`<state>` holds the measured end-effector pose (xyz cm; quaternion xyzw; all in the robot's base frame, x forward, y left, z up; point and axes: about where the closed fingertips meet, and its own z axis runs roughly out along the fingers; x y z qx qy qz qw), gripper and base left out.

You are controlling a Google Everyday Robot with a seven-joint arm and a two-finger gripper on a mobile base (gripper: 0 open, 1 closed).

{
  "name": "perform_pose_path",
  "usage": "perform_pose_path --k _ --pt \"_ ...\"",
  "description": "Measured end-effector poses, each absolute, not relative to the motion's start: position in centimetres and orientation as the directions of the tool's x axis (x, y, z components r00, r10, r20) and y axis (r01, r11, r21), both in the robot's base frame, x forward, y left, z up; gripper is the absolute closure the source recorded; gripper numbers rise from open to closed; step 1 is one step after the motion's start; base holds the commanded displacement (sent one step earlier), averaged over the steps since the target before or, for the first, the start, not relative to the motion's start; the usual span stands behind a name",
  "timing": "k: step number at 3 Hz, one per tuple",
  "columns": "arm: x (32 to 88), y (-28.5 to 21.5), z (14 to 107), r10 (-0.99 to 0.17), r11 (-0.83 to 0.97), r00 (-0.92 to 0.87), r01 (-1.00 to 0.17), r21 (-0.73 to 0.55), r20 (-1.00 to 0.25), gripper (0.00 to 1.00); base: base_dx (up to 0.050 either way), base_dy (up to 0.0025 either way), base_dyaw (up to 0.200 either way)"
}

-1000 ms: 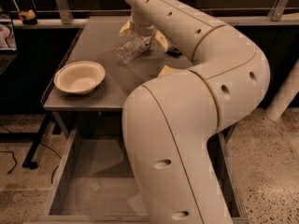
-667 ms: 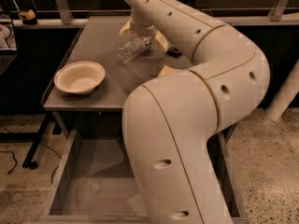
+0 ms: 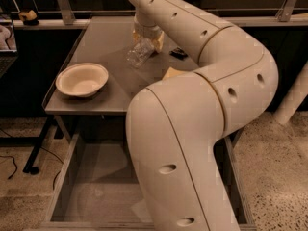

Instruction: Place water bottle into top drawer

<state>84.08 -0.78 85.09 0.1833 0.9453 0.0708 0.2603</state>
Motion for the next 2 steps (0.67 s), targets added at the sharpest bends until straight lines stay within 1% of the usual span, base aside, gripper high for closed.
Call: perform_pose_path --k 2 --pt "84.08 -0.78 85.09 0.383 0.923 -0.797 0.309 0.229 -0.466 0.89 0.000 0.00000 0.000"
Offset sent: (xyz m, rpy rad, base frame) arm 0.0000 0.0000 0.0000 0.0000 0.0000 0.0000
